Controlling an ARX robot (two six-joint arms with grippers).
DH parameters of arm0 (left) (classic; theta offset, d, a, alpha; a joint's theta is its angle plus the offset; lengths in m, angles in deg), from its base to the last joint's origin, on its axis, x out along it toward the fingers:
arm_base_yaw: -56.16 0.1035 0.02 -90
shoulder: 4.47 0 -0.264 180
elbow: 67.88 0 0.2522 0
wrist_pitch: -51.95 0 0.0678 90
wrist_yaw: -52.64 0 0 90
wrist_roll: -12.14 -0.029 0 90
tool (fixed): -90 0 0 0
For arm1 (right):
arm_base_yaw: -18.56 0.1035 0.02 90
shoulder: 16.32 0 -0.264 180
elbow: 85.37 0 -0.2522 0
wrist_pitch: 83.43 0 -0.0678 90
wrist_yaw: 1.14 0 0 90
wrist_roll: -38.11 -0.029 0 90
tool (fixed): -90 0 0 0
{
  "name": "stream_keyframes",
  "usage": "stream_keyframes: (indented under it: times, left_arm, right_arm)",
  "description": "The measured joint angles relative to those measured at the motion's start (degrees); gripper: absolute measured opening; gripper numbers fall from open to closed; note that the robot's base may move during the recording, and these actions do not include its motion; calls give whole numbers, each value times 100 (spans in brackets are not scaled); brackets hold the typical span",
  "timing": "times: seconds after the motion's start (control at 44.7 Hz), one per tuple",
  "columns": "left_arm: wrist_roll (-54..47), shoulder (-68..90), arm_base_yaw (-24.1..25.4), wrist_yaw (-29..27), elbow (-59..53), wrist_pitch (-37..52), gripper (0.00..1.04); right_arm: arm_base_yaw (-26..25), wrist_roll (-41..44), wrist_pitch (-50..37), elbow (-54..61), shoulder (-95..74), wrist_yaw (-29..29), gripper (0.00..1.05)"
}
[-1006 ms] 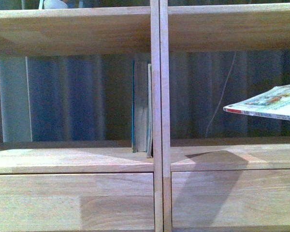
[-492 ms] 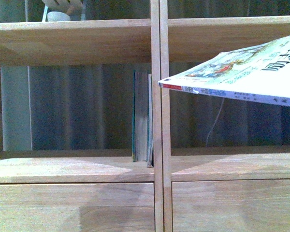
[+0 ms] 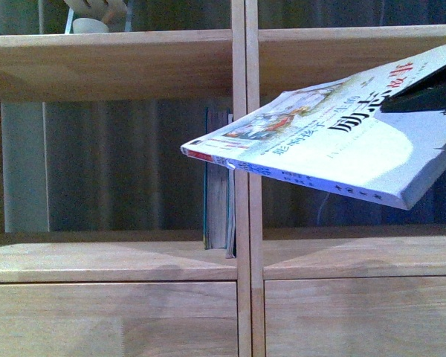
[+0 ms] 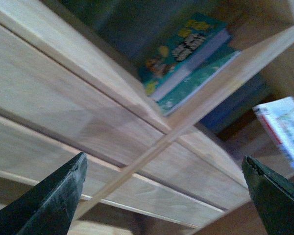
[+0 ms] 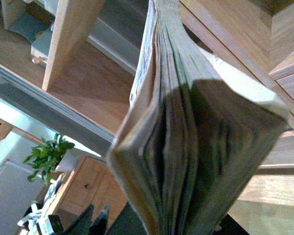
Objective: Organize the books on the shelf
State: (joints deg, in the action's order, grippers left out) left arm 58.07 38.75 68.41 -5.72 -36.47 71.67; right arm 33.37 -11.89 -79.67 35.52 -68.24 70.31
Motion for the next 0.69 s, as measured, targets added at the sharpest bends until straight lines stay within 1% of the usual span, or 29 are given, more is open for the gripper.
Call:
stream_keyframes:
  times: [0.045,0.157,0.38,0.425,0.581,0.693]
  left_arm:
    - [249,199,-70,111,94,321,97]
    - [743,566,-326,48,273,846,97]
    - [1512,1143,-1134,-496,710,1587,97]
    - [1683,1272,-1399,-686,822,1764,97]
    - [1930,1676,-2105,-1237,1165,1969,97]
    - [1954,1952,-2496,-1436,1368,1991,97]
  right_arm:
    - [83,9,-15,0,-9,39,7]
    - [317,11,-61,-11,-39,125,7]
    - [737,2,-142,-101,-146,289,7]
    - [800,-13,-173,-118,-164,319,7]
    - [1047,-59,-223,-166,-192,448,7]
    - [1272,-63,-223,-175,-188,466,7]
